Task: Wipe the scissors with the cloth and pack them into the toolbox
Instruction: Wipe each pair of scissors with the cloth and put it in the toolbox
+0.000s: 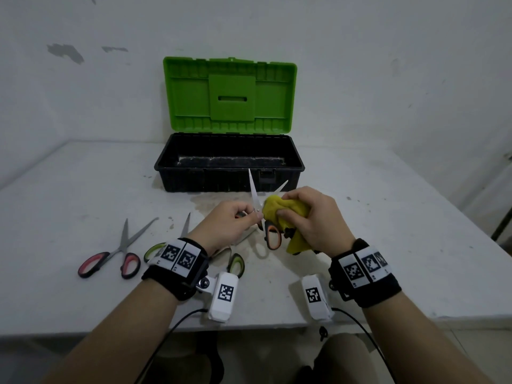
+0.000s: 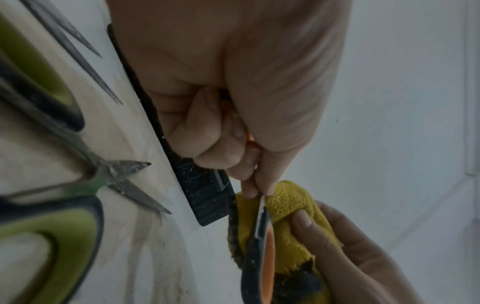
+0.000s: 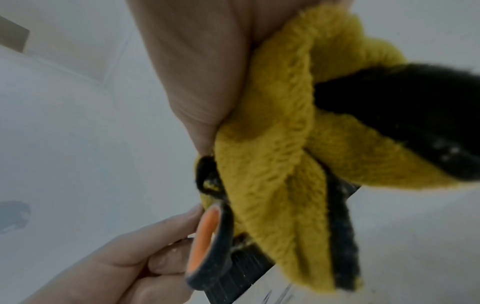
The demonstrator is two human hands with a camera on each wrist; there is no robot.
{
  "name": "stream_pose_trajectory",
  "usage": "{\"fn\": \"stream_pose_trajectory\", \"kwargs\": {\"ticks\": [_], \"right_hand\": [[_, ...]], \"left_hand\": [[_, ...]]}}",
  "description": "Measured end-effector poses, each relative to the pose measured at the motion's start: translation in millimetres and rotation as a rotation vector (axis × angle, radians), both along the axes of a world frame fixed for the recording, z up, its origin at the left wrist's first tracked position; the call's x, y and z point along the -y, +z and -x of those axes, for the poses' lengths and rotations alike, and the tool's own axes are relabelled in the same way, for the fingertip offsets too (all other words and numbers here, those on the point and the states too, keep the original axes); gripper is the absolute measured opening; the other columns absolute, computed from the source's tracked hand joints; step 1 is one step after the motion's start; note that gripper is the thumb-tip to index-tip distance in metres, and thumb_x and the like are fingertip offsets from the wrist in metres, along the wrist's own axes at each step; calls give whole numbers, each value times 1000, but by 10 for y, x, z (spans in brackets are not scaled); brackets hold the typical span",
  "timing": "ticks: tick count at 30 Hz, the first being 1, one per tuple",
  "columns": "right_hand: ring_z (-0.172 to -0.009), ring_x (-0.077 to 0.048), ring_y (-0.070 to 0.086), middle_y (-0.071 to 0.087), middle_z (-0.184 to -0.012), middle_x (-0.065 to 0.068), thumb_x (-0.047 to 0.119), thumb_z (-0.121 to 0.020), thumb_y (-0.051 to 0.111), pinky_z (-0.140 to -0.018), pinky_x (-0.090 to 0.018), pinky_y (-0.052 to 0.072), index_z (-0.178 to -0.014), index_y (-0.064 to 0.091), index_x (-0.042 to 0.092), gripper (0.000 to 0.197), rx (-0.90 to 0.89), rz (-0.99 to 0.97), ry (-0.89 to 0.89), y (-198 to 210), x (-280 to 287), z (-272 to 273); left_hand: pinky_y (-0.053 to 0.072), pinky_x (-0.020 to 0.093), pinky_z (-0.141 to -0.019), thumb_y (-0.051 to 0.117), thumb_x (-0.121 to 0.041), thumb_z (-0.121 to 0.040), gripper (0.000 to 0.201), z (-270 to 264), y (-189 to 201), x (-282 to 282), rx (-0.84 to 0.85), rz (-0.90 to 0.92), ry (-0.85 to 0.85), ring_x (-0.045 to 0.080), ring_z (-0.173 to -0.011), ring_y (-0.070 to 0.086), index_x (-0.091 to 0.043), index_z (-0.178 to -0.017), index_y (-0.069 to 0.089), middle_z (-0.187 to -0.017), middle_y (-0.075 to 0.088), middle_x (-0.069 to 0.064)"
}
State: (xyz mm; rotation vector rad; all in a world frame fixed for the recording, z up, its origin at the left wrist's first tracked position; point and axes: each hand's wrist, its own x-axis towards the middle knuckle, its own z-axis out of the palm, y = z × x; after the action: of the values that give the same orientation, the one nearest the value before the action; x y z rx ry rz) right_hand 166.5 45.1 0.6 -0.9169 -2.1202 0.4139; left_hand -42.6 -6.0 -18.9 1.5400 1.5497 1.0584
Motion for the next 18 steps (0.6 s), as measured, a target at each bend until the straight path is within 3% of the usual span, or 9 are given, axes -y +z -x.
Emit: {"fn": "stream_pose_trajectory", "kwargs": {"ticks": [4, 7, 9, 11, 14, 18], "right_hand": [[-88, -10, 58, 66, -98, 5, 30, -84, 72, -79, -19, 43, -102, 69, 18, 22, 57, -50, -25, 38, 33, 25], [-80, -8, 60, 68, -92, 6, 31, -88, 67, -72, -20, 47, -106, 64, 23, 20, 50, -15, -31, 66, 57, 16], [-76, -6, 58, 66, -89, 8, 29, -90, 65, -69, -20, 46, -105, 63, 22, 17, 45, -37, -23, 68, 59, 11], [-83, -4, 57, 65, -94, 7, 30, -88, 67, -76, -17, 44, -102, 66, 20, 17, 43, -76, -28, 50, 38, 5], [-89, -3, 55, 61, -98, 6, 37, -79, 77, -79, -5, 39, -98, 71, 20, 26, -4, -67, -50, 35, 15, -10], [-82, -7, 60, 67, -92, 5, 36, -80, 76, -75, -13, 45, -97, 74, 21, 23, 22, -82, -46, 36, 27, -20]], "left_hand": [[30, 11, -42, 63, -35, -96, 27, -45, 26, -8, -14, 9, -8, -1, -37, 40, -9, -88, 71, -43, 49, -17], [30, 11, -42, 63, -35, -96, 28, -83, 52, -10, -17, 21, -11, -2, -37, 41, -9, -88, 71, -44, 50, -16], [32, 15, -45, 64, -37, -96, 28, -101, 63, -18, -39, 26, -5, -3, -38, 43, -12, -88, 72, -47, 51, -15], [36, 21, -52, 64, -41, -94, 27, -122, 62, -28, -58, 33, 0, -2, -43, 45, -16, -85, 72, -51, 53, -13], [40, 30, -62, 65, -44, -92, 25, -139, 38, -46, -73, 24, 1, 11, -59, 50, -23, -80, 72, -62, 58, -7], [37, 30, -59, 66, -42, -92, 26, -164, 42, -41, -47, -1, -28, 16, -58, 45, -21, -78, 71, -61, 56, -4]]}}
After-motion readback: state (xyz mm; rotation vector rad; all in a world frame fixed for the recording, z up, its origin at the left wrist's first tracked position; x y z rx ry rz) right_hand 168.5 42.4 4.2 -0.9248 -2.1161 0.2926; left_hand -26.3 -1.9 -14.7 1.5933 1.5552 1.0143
